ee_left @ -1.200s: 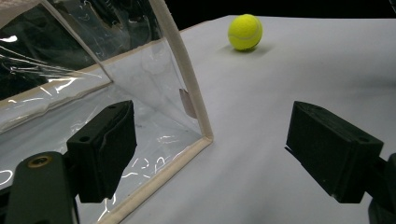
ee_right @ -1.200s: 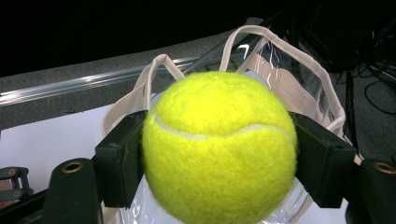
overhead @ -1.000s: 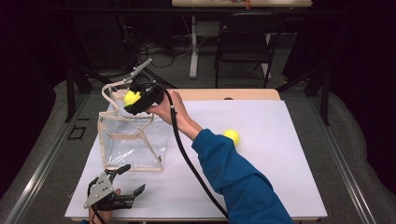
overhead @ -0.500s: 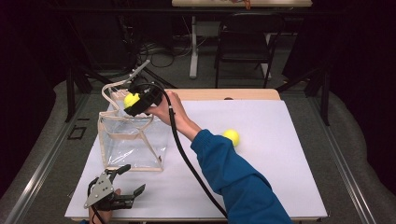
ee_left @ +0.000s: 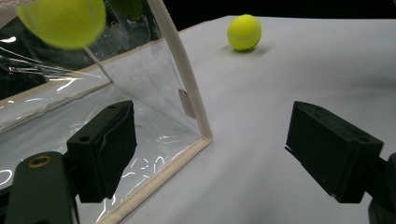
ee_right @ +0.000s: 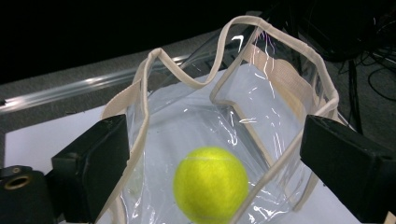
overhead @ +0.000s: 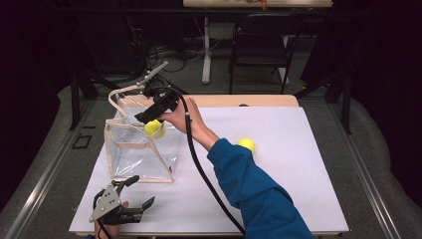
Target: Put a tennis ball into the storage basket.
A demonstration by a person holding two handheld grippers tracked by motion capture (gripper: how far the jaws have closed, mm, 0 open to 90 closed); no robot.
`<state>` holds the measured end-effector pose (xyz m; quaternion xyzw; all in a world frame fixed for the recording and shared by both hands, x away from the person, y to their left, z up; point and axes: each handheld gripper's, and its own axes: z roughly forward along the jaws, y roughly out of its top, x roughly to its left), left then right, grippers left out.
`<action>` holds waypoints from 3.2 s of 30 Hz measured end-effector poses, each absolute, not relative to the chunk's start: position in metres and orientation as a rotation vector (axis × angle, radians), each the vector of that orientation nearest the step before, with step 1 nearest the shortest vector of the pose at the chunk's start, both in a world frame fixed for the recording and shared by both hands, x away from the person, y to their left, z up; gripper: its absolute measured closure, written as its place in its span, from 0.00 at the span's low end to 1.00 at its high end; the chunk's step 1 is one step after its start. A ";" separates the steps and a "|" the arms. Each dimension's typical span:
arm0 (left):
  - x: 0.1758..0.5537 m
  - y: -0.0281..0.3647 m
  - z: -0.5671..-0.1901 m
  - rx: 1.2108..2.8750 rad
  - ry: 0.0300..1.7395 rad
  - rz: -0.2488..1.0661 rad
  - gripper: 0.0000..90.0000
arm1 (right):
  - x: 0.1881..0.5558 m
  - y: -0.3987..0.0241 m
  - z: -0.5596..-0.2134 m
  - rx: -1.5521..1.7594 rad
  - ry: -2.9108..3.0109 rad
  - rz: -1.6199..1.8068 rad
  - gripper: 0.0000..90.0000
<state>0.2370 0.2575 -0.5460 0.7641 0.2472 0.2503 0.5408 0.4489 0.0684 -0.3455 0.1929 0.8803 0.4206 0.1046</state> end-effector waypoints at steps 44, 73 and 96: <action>0.236 0.256 -0.546 1.825 0.583 0.590 0.18 | 0.427 -0.031 -0.367 0.620 2.574 1.238 0.00; 0.235 0.255 -0.548 1.824 0.587 0.591 0.18 | 0.408 -0.076 -0.401 0.682 2.581 1.165 0.00; 0.236 0.256 -0.548 1.835 0.589 0.590 0.18 | 0.396 -0.108 -0.432 0.733 2.600 1.088 0.00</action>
